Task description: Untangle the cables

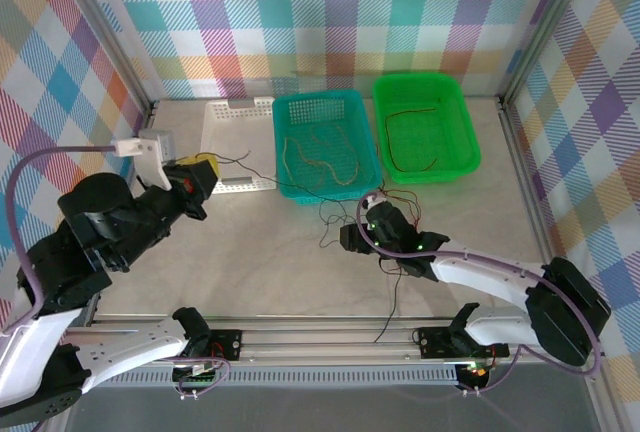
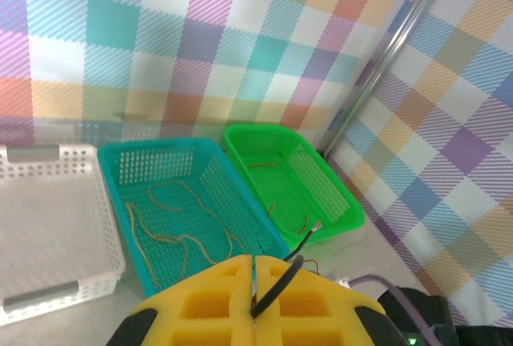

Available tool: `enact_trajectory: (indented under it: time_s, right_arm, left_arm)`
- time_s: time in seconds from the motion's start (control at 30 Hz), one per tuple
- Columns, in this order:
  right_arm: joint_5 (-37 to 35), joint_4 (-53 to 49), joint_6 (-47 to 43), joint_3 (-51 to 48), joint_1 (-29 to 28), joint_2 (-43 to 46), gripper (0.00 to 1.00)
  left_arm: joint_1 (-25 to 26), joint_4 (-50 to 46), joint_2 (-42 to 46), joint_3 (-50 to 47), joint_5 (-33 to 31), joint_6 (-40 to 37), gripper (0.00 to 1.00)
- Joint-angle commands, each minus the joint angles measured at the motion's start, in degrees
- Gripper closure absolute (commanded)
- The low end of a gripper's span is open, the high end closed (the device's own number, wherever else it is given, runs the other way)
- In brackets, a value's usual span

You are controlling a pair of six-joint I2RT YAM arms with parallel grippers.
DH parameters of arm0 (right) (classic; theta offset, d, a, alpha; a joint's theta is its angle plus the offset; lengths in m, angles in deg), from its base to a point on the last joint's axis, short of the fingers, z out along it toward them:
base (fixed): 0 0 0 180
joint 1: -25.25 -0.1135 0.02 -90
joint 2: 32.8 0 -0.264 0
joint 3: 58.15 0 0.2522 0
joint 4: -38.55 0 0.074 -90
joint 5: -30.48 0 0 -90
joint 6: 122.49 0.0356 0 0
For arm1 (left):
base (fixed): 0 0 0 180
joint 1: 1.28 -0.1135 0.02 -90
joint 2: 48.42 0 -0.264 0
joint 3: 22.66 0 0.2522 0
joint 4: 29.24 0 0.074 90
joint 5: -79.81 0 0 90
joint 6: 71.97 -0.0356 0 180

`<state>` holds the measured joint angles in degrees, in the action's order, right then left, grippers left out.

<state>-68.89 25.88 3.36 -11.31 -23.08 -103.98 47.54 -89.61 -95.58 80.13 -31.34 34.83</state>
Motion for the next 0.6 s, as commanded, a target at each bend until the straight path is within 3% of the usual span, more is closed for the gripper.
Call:
enact_trajectory:
  time_s: [0.0,0.13,0.23,0.33,0.43,0.53,0.57]
  right_arm:
    - [0.8,6.1,-0.8,-1.4,0.1,-2.8,0.47]
    - [0.7,10.0,0.0,-2.3,0.0,-5.2,0.6]
    - [-0.9,11.1,0.6,-3.0,0.0,-4.9,0.81]
    - [-3.8,8.5,1.2,-3.4,0.0,-2.6,0.85]
    - [-4.1,9.3,-0.7,-6.3,0.0,3.5,0.75]
    - [-4.4,8.7,-3.4,-8.2,0.1,11.6,0.4]
    - [-4.8,7.5,-3.9,-8.1,0.4,13.5,0.33]
  left_arm:
    - [-0.4,-1.7,-0.1,4.7,-2.4,-2.7,1.0]
    - [-0.5,-2.8,0.0,7.1,-2.6,-2.8,1.0]
    - [-0.5,-3.6,0.2,8.3,-3.3,-2.8,1.0]
    - [-0.4,-4.6,0.5,9.5,-4.6,-3.3,1.0]
    - [-0.4,-6.0,0.6,10.5,-4.8,-3.3,1.0]
    - [-0.4,-7.0,0.4,10.6,-5.1,-3.3,1.0]
    - [-0.3,-7.3,0.2,10.7,-5.1,-3.3,1.0]
